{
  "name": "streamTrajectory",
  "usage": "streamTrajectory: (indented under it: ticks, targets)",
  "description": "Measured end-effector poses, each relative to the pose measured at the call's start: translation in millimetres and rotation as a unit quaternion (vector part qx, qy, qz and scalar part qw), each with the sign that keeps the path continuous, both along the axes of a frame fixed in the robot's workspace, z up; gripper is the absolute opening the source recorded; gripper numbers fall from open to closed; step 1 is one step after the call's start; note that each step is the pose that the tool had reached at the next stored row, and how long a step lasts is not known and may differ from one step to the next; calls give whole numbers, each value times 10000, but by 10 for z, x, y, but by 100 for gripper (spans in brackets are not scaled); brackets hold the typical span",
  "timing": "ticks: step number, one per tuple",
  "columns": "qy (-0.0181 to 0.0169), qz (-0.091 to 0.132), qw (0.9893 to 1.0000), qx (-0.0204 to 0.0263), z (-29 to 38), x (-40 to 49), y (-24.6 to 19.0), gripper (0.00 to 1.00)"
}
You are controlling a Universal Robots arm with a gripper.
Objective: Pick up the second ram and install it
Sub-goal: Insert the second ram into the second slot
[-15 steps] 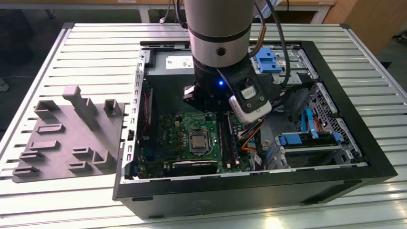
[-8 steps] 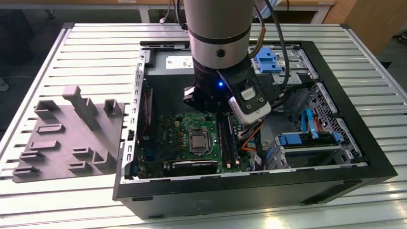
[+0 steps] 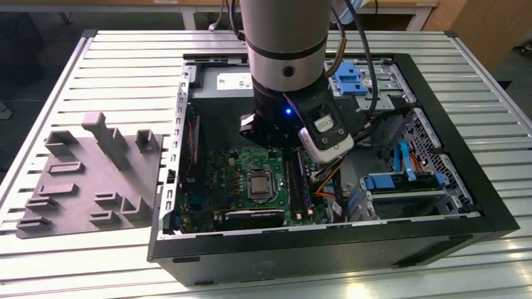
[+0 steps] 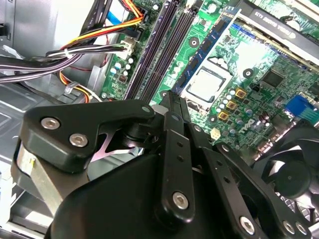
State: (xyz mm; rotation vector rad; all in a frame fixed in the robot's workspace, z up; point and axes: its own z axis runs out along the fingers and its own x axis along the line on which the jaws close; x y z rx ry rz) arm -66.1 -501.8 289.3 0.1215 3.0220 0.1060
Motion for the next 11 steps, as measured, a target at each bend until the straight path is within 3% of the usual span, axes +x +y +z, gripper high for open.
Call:
streamTrajectory:
  ticks: [11]
  targets:
    - [0, 0, 10000, 4, -28, 0, 0, 12]
